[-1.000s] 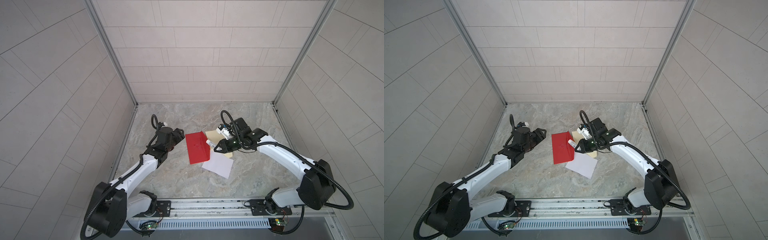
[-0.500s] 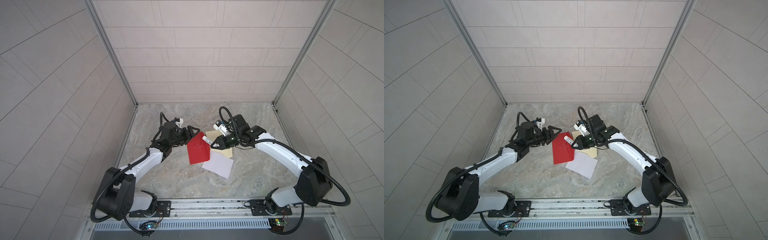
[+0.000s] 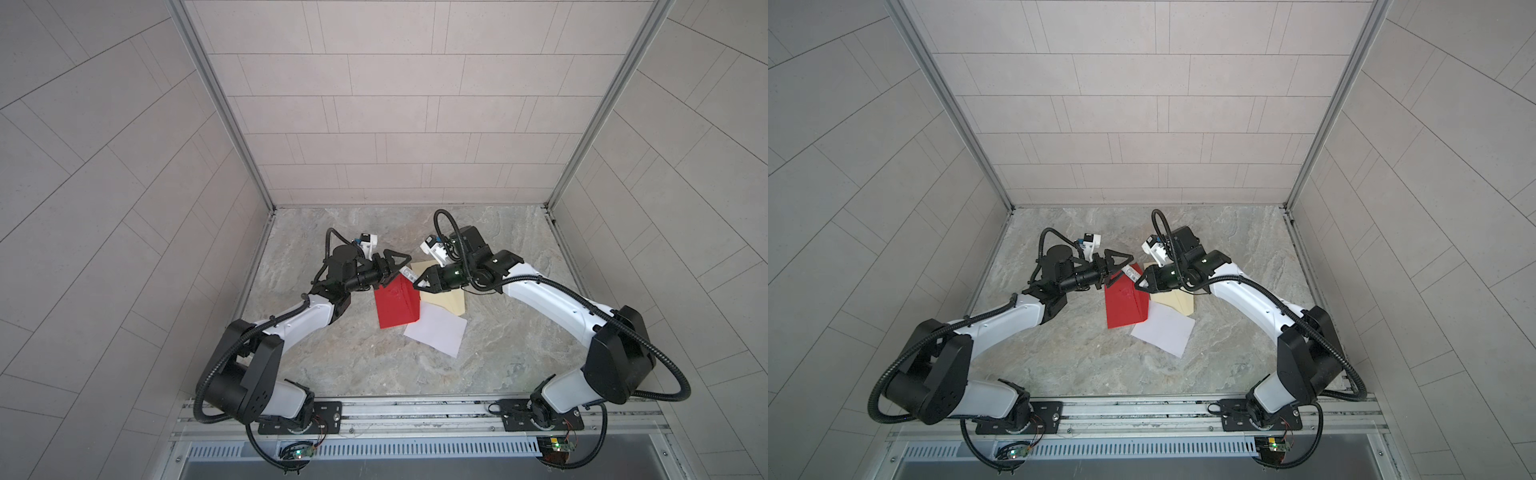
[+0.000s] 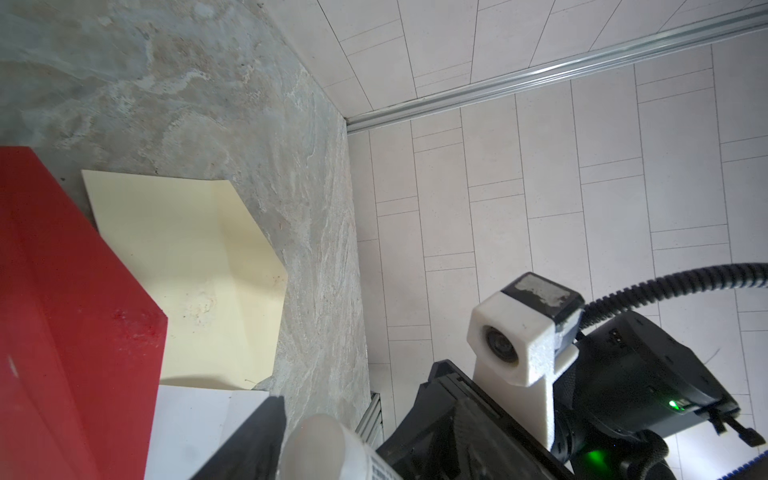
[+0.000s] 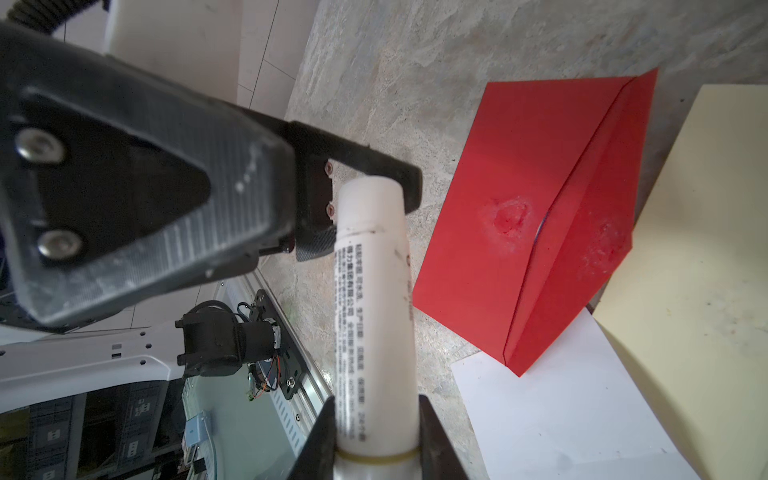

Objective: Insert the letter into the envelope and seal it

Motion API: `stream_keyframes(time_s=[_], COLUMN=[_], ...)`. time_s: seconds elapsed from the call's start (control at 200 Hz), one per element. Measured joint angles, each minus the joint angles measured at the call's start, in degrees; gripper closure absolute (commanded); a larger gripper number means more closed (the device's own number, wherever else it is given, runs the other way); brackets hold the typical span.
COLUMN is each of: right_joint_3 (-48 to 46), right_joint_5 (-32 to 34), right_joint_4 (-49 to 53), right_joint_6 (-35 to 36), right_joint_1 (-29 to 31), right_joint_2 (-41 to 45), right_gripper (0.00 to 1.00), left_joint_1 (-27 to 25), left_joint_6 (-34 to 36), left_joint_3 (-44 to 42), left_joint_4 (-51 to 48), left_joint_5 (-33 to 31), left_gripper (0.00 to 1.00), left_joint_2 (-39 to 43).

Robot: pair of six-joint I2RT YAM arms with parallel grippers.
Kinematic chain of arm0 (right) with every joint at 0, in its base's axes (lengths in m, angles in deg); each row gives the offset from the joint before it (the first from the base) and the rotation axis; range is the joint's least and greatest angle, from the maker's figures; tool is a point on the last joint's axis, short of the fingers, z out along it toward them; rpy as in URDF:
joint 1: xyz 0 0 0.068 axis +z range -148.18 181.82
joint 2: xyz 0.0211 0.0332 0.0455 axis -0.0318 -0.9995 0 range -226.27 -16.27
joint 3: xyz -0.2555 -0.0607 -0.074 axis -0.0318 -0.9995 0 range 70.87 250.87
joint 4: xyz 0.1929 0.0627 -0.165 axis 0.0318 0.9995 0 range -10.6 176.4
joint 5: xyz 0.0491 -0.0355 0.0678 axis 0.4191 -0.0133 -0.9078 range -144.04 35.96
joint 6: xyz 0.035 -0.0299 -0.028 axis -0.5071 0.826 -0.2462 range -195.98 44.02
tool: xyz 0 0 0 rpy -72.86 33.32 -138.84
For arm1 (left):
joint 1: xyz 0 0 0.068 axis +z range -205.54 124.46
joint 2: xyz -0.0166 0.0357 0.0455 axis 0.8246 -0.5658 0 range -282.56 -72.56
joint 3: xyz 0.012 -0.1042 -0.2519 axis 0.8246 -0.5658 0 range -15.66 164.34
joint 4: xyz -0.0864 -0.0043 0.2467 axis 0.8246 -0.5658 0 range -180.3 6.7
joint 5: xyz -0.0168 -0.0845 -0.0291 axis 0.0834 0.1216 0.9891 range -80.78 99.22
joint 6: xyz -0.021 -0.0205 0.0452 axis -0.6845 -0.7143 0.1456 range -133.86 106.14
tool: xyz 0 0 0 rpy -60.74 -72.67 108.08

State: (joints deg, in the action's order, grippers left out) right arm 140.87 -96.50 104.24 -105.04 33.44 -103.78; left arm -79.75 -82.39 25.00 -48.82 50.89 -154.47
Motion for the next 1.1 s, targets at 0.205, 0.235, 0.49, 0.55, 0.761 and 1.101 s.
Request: stream_keyframes(time_s=[0.205, 0.235, 0.49, 0.55, 0.761, 1.101], right_joint_3=[3.61, 4.11, 5.97, 6.23, 6.56, 8.52], right_joint_5=[1.55, 1.66, 3.06, 4.0, 9.84, 12.39], right_joint_4=[-2.78, -2.95, -4.31, -3.96, -1.7, 0.85], right_joint_6=[-1.55, -1.66, -1.36, -1.4, -1.42, 1.46], right_joint_1=[0.92, 1.01, 1.33, 1.33, 1.25, 2.32], right_joint_2=[-3.04, -3.3, -4.44, -4.44, -3.74, -2.14], right_gripper=[1.0, 1.0, 0.72, 0.61, 0.43, 0.53], left_joint_1=[-0.48, -0.48, -0.57, -0.68, -0.79, -0.57], left_joint_6=[-1.64, -1.79, -5.4, -6.29, -3.17, 3.63], left_joint_3=[0.0, 0.0, 0.5, 0.61, 11.28, 23.39], left_joint_4=[2.29, 2.45, 4.76, 4.17, -18.29, -44.7], left_joint_5=[0.11, -0.13, -4.5, -6.1, -11.3, -12.85], left_gripper=[0.5, 0.55, 1.0, 1.0, 1.0, 1.0], left_joint_2=[-1.84, -1.86, -1.51, -1.22, -0.9, 0.31])
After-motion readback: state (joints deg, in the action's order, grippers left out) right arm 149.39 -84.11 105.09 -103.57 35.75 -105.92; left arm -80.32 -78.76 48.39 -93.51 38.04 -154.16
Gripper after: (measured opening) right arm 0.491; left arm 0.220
